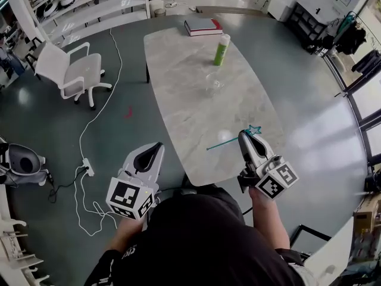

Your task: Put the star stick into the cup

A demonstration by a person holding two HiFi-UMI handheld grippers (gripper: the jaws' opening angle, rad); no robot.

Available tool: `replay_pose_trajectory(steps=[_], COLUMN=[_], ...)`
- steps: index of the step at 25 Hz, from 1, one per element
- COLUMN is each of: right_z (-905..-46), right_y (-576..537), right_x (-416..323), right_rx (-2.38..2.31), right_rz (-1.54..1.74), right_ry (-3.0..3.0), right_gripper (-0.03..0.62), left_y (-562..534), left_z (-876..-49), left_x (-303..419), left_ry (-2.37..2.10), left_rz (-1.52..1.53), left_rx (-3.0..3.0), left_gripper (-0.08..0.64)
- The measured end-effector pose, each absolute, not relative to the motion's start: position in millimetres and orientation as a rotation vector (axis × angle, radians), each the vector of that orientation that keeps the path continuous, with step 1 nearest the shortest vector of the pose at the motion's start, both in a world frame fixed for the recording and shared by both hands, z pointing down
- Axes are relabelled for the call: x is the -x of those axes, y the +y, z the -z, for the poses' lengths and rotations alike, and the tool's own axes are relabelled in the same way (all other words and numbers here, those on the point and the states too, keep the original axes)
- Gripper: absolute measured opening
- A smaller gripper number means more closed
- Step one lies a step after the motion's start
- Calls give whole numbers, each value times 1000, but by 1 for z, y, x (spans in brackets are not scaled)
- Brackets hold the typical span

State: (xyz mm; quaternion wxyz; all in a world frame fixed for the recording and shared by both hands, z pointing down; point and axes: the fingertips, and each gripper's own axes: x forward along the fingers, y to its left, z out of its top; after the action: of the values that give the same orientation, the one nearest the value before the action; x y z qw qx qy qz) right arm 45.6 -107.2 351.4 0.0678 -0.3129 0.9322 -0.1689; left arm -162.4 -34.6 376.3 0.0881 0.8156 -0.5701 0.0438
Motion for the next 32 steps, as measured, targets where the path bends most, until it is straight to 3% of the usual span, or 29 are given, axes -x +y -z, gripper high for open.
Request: replay_pose_trajectory(steps=[11,32], right_z=[-363,-416], right_y=[-227,-424], right_x=[-65,-24], right_rx=[928,870], right_rz=[540,578], right_ry=[2828,2902], right_gripper=[21,21], left_y=[-136,-293], left_z=[-377,-435], left_x=[128,117], left_ry=[-1668,-1576], left_rz=[-158,-241], left_rx=[-2434,-2411], left_gripper=[2,2])
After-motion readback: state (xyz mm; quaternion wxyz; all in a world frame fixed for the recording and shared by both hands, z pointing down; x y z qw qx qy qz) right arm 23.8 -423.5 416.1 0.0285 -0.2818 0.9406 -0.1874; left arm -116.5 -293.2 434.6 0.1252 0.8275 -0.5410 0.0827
